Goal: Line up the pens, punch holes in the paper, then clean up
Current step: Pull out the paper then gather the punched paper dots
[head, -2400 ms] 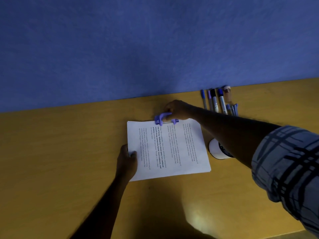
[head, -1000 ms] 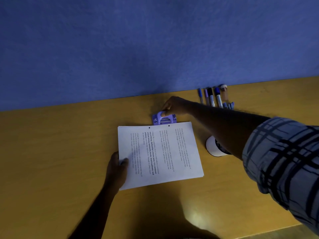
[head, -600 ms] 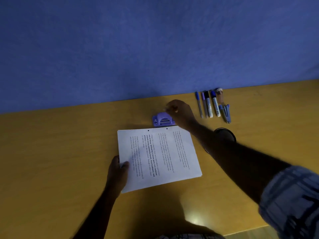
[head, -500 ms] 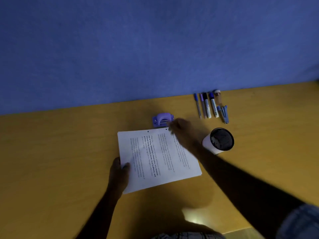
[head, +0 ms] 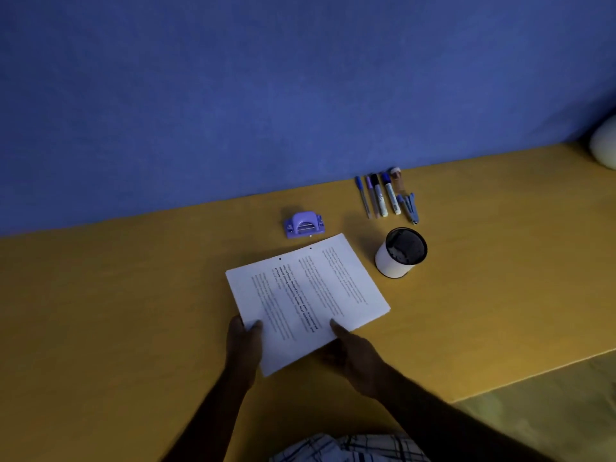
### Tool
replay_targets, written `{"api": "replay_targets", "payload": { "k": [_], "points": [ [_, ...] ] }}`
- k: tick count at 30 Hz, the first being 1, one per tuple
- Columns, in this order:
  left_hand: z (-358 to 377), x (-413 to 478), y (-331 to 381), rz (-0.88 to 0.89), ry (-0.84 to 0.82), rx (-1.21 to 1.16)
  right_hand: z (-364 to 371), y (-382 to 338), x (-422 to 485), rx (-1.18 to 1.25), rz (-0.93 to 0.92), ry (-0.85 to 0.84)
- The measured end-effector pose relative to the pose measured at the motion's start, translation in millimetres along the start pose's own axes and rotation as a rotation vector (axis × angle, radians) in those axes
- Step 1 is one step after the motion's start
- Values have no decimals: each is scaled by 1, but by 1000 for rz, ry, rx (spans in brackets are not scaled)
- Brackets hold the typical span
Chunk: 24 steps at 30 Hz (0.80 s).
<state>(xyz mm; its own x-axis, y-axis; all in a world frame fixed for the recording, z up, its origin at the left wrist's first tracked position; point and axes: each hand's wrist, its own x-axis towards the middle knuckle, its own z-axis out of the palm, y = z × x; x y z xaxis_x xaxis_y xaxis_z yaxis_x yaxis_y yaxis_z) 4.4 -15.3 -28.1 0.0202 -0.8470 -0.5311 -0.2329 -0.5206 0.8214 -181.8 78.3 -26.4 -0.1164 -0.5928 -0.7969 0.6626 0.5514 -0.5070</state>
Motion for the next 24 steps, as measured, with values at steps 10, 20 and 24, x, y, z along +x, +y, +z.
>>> {"api": "replay_targets", "payload": {
  "k": [10,20,24],
  "points": [
    [-9,-28,-16,-56,-97,-171,-20,7,-4,65,-174,93],
    [-63,-1,26,62,-189,18,-37,-31,-19,-240,-312,-43],
    [-56,1,47,150,-336,161,-35,-55,-19,-382,-458,-81]
  ]
}}
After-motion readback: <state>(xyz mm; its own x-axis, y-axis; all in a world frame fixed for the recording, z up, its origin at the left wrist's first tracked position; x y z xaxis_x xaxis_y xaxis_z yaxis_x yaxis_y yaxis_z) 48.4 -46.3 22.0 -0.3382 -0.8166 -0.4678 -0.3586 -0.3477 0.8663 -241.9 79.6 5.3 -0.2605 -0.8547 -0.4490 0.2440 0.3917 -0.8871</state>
